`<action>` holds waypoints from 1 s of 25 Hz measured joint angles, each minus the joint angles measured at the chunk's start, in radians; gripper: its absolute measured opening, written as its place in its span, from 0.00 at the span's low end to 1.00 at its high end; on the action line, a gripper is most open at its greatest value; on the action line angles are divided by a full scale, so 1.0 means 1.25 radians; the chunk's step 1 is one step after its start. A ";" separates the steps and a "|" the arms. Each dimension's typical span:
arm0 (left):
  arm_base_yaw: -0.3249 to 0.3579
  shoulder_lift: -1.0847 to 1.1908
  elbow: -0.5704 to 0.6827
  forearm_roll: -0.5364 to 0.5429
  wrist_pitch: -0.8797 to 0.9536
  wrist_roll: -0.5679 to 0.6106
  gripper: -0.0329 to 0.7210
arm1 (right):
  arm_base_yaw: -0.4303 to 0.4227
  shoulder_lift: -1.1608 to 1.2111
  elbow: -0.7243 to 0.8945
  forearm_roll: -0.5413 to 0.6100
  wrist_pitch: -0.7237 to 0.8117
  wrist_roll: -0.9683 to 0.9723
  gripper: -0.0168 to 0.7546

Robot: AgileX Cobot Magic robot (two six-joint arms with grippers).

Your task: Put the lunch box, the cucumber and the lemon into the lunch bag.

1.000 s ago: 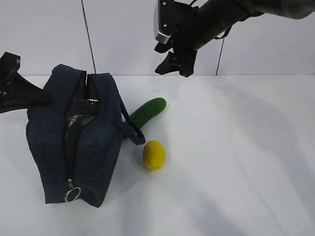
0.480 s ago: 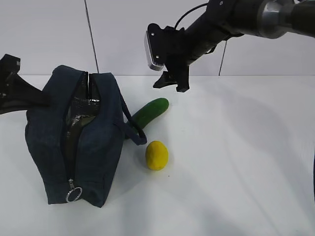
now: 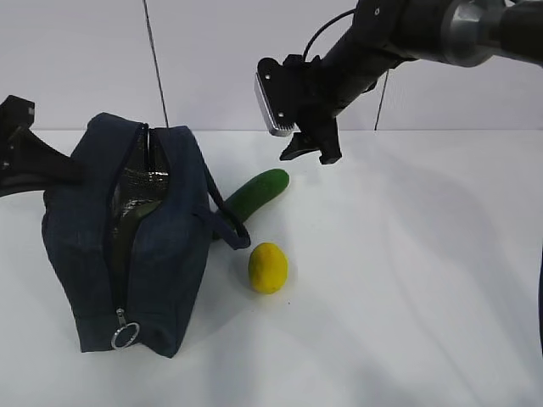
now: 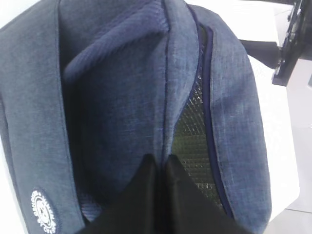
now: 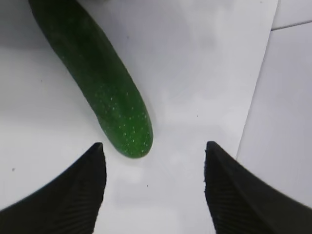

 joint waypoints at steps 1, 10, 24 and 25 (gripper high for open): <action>0.000 0.000 0.000 0.001 -0.002 0.000 0.04 | 0.000 0.000 -0.002 -0.023 0.000 0.008 0.65; 0.000 -0.001 -0.002 0.020 0.001 0.000 0.04 | 0.000 0.000 -0.007 -0.049 -0.011 0.076 0.65; 0.000 -0.001 -0.003 0.065 0.001 0.000 0.04 | 0.048 0.052 -0.007 -0.043 -0.063 -0.024 0.65; 0.000 -0.001 -0.003 0.065 0.001 0.000 0.04 | 0.048 0.052 -0.007 -0.043 -0.058 -0.025 0.65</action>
